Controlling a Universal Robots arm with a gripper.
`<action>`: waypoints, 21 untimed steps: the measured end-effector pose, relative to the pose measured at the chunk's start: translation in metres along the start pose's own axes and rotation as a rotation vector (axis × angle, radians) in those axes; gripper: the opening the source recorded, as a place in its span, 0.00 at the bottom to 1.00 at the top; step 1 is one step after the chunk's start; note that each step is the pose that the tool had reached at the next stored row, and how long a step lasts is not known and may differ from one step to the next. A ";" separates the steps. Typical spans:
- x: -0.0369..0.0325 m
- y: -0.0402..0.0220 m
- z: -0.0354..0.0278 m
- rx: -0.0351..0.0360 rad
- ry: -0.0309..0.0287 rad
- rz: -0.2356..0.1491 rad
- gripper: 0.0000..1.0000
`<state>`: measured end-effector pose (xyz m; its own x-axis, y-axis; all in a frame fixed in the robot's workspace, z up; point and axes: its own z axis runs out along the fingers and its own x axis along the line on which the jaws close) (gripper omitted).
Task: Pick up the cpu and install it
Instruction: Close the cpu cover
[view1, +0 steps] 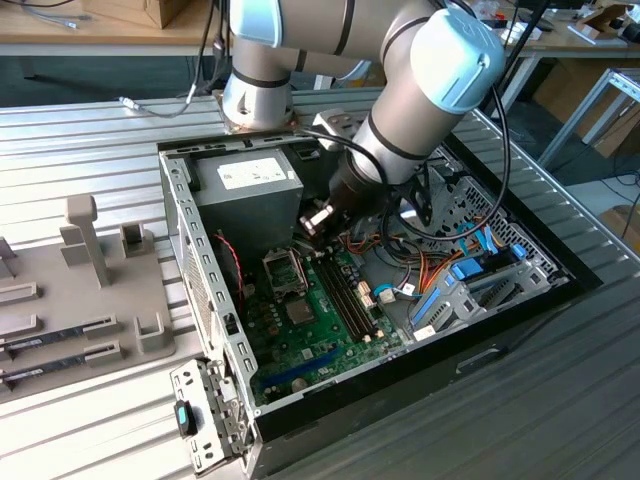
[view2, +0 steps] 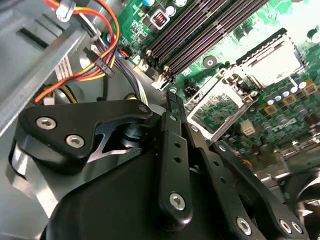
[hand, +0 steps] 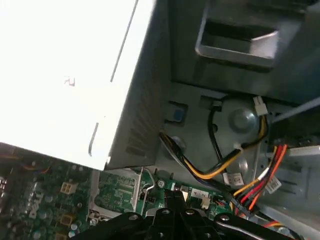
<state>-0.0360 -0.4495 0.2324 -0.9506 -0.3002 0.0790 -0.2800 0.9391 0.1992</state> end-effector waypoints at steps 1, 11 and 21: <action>-0.0001 -0.0001 0.0006 0.0005 0.0030 -0.016 0.11; -0.0010 -0.0011 0.0057 -0.0650 -0.0033 -0.118 0.11; -0.0024 -0.0046 0.0227 -0.0734 0.0135 -0.211 0.11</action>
<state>-0.0354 -0.4494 0.2092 -0.8700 -0.4913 0.0410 -0.4614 0.8408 0.2832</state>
